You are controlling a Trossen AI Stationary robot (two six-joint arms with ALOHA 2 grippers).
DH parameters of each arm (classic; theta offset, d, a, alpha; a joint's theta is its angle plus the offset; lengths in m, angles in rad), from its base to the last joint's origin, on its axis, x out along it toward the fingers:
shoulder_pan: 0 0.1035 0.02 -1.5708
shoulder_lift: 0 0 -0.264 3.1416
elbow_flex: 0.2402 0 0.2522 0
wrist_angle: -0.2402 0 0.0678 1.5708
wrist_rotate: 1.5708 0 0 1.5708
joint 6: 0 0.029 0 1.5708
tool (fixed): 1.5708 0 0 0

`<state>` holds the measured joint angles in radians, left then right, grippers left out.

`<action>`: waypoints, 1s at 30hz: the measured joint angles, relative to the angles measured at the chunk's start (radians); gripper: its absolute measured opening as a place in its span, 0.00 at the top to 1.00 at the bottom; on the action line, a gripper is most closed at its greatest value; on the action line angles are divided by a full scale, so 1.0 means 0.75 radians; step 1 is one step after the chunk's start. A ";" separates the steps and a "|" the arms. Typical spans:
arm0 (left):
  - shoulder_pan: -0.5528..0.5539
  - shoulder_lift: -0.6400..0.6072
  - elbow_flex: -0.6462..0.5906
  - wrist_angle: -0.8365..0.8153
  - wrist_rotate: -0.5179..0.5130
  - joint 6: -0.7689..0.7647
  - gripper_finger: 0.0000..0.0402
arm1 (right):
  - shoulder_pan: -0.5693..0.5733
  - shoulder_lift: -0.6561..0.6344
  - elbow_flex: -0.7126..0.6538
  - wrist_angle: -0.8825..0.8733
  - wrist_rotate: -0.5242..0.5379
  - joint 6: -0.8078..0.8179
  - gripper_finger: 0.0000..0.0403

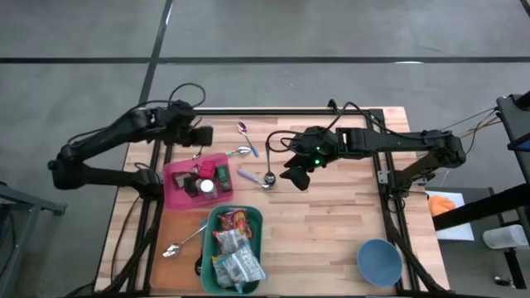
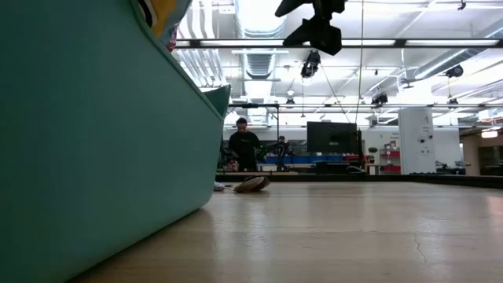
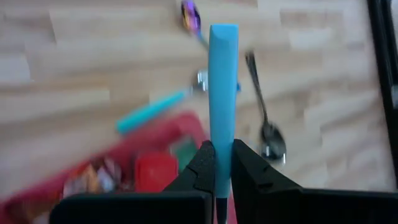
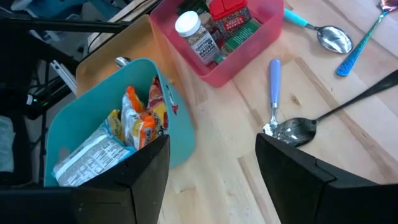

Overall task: Pick & Place Food Item
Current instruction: Put the light blue spoon into the orange bin

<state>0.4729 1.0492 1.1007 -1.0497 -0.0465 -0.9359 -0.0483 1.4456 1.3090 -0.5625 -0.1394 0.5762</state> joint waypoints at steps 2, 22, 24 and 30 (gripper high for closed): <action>-0.037 -0.025 0.000 -0.071 0.049 -0.020 0.96 | 0.000 0.000 0.000 0.001 0.000 0.000 0.42; -1.051 -0.163 -0.003 -0.497 0.018 -0.878 0.96 | 0.000 0.000 0.000 0.000 0.001 0.000 0.42; -1.166 -0.163 -0.017 -0.498 -0.008 -0.976 0.96 | 0.000 0.000 0.000 0.000 0.002 0.000 0.42; -1.396 -0.164 -0.091 -0.438 -0.043 -1.216 0.95 | 0.000 0.000 0.000 -0.001 0.003 -0.001 0.42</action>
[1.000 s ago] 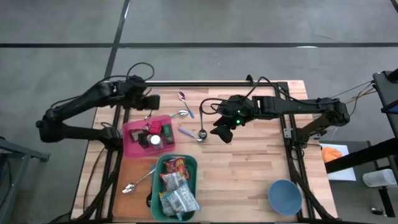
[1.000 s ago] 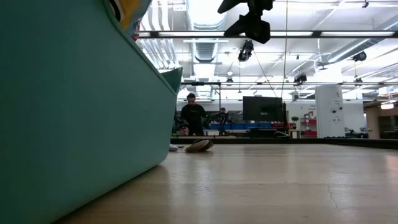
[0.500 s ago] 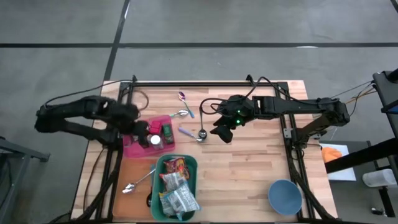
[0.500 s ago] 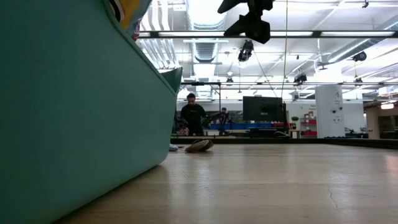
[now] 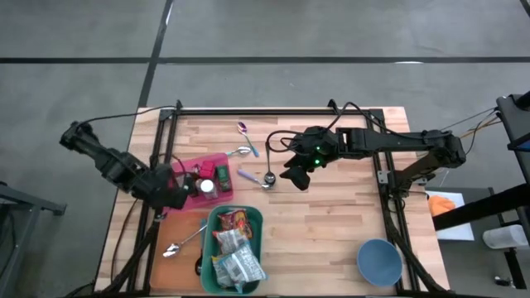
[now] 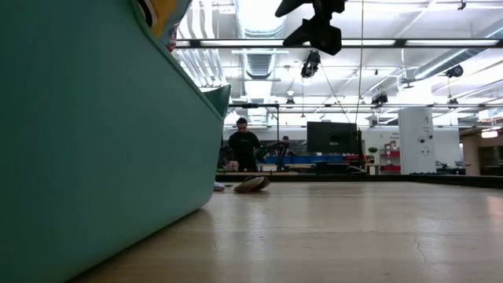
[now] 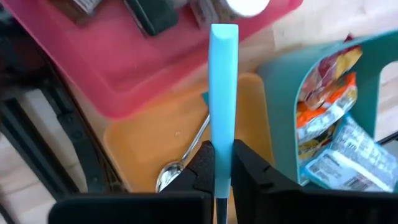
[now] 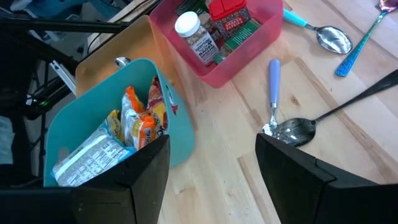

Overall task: Pick & Place Food Item
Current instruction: Put the light blue spoon into the orange bin

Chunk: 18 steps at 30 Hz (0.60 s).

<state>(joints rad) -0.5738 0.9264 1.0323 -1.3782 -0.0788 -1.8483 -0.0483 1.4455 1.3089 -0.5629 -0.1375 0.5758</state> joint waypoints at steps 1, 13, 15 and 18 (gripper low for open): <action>-0.025 0.001 -0.022 0.026 0.000 -0.022 0.95 | 0.000 0.000 0.000 0.000 0.000 0.000 0.42; -0.196 0.001 -0.388 0.596 0.133 -0.127 0.93 | 0.000 0.000 0.000 -0.001 0.001 0.000 0.42; -0.207 0.001 -0.443 0.665 0.135 -0.127 0.93 | 0.000 0.000 0.000 -0.001 0.001 0.000 0.42; -0.211 0.001 -0.510 0.746 0.120 -0.122 0.93 | 0.000 0.000 0.000 -0.001 0.001 0.000 0.42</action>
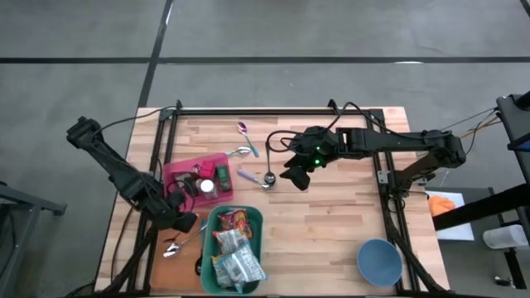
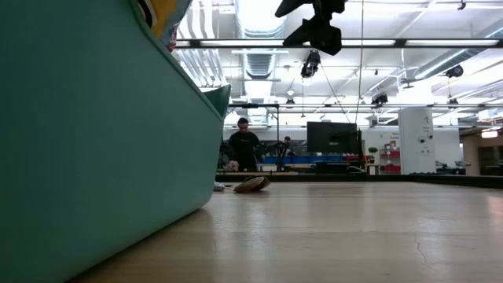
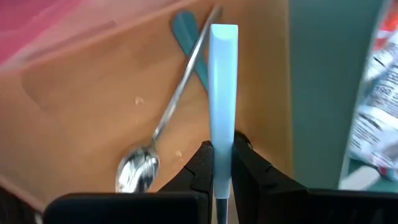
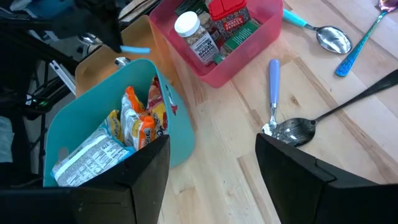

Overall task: Pick & Place Food Item
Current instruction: Put the light blue spoon into the orange bin

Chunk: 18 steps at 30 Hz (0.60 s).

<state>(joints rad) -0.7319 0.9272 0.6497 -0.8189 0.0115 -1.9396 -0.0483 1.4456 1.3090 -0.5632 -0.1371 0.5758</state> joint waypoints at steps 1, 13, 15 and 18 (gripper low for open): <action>-0.001 0.000 -0.020 0.017 -0.012 0.002 0.93 | 0.000 0.000 0.000 0.000 0.000 0.000 0.42; -0.001 0.101 -0.154 0.127 -0.014 0.039 0.93 | 0.000 0.000 0.000 -0.001 -0.001 0.000 0.42; -0.001 0.131 -0.153 0.128 -0.014 0.042 0.93 | 0.000 0.000 0.000 -0.001 -0.001 0.000 0.42; -0.001 0.154 -0.151 0.151 -0.040 0.041 0.93 | 0.000 0.000 0.000 -0.001 0.001 0.000 0.42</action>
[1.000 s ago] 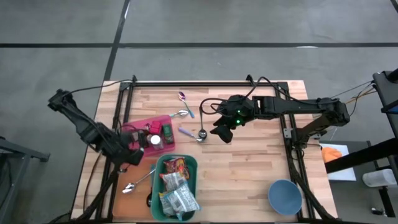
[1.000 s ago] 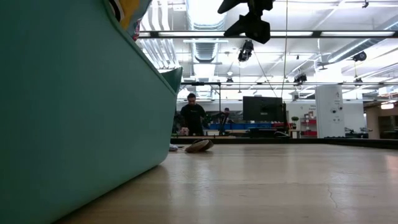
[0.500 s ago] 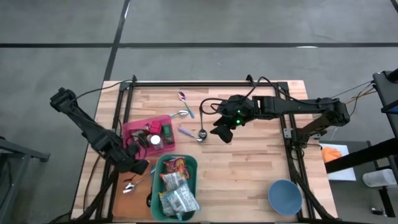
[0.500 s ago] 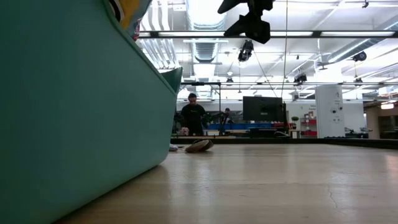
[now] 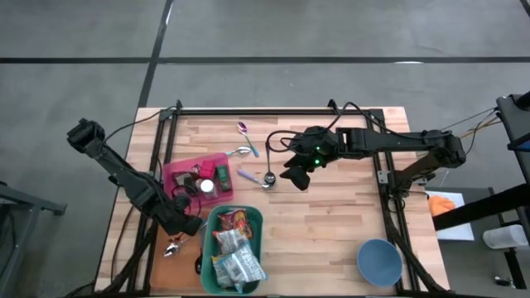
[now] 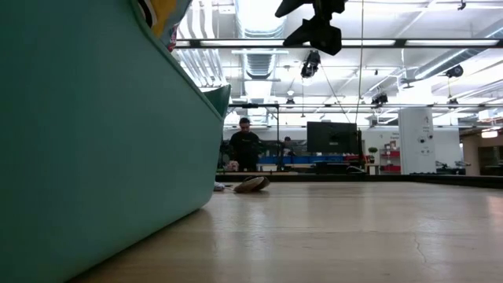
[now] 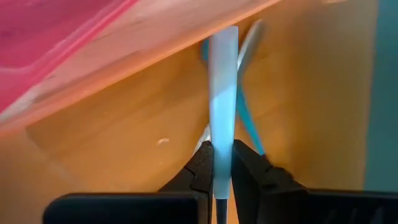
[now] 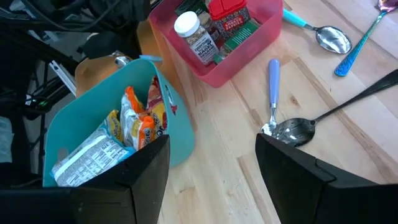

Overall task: Pick & Place Food Item
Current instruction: Put the light blue spoon into the orange bin

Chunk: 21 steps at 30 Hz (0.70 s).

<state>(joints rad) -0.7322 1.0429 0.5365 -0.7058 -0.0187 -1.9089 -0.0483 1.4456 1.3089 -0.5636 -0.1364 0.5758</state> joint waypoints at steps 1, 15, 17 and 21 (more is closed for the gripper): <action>0.000 0.002 0.000 0.009 -0.010 0.000 0.92 | 0.000 0.000 0.000 0.000 0.001 0.000 0.42; 0.001 0.002 -0.051 0.060 -0.024 -0.026 0.62 | 0.000 0.000 0.000 0.000 0.003 0.000 0.42; 0.001 0.001 -0.051 0.064 -0.024 -0.036 0.58 | 0.000 0.000 0.000 0.000 0.005 0.000 0.42; 0.001 -0.010 -0.041 0.073 -0.014 -0.034 0.49 | 0.000 0.000 0.000 0.000 0.005 0.000 0.42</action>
<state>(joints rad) -0.7315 1.0355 0.5061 -0.6514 -0.0292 -1.9346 -0.0483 1.4456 1.3089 -0.5636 -0.1329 0.5757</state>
